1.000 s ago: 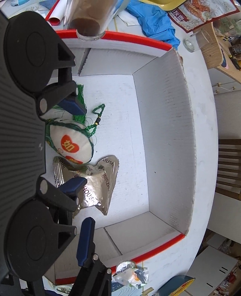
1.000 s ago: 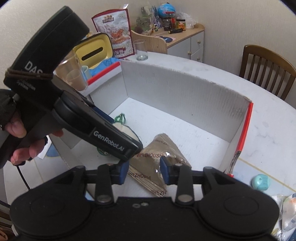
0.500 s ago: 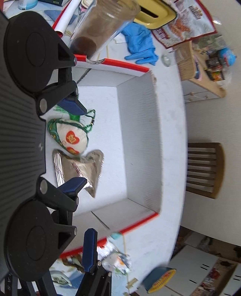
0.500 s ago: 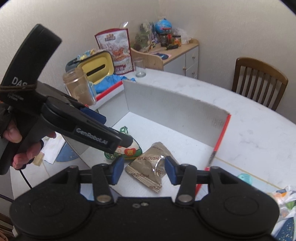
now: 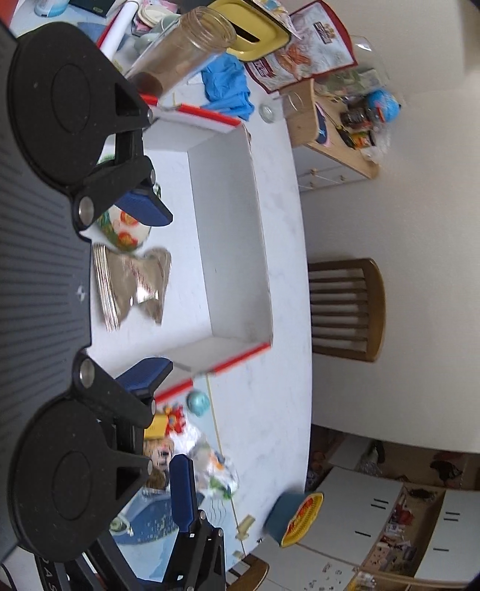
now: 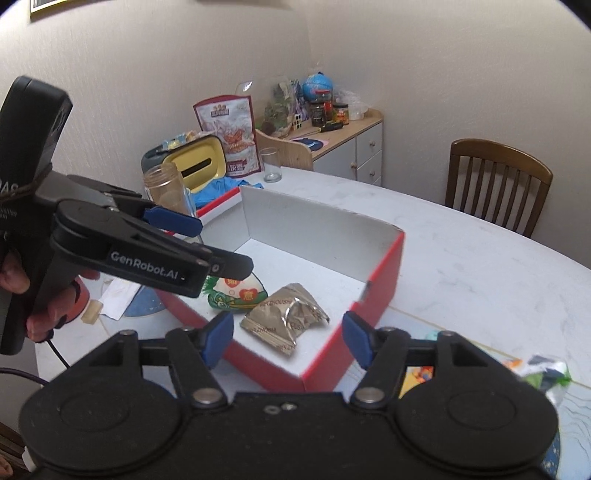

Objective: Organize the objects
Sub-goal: 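Move both tools back to the objects on the table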

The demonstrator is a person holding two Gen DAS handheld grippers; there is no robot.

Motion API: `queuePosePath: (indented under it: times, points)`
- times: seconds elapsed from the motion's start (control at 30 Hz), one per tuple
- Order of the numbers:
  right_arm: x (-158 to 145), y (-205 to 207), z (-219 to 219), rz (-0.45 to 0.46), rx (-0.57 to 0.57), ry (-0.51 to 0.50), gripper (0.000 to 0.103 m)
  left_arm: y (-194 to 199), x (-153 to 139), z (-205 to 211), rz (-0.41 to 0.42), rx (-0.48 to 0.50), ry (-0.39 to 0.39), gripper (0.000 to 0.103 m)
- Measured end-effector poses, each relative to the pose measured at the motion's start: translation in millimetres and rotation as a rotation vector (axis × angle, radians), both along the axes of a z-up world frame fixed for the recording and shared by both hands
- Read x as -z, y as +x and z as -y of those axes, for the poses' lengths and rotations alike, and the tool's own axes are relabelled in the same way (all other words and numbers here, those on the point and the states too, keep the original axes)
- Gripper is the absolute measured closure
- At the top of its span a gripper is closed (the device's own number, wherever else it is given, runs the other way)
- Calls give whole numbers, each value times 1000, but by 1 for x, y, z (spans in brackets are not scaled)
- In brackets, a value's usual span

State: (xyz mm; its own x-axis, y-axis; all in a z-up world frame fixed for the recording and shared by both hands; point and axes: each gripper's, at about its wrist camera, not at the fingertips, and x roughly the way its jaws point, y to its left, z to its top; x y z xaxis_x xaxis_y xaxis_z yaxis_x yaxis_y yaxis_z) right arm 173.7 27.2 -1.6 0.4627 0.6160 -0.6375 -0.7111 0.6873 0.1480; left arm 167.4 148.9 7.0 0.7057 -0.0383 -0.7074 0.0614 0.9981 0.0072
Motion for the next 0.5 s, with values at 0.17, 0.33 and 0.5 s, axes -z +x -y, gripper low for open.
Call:
queuePosePath:
  times: [0.17, 0.33, 0.5]
  points:
    - [-5, -14, 30, 18, 0, 17, 24, -15, -3, 25, 34, 9, -14, 20]
    - [-6, -24, 61, 21, 7, 32, 13, -25, -4, 45, 46, 6, -37, 19]
    - [-4, -33, 96, 19, 30, 42, 5, -32, -3, 70, 59, 6, -12, 17]
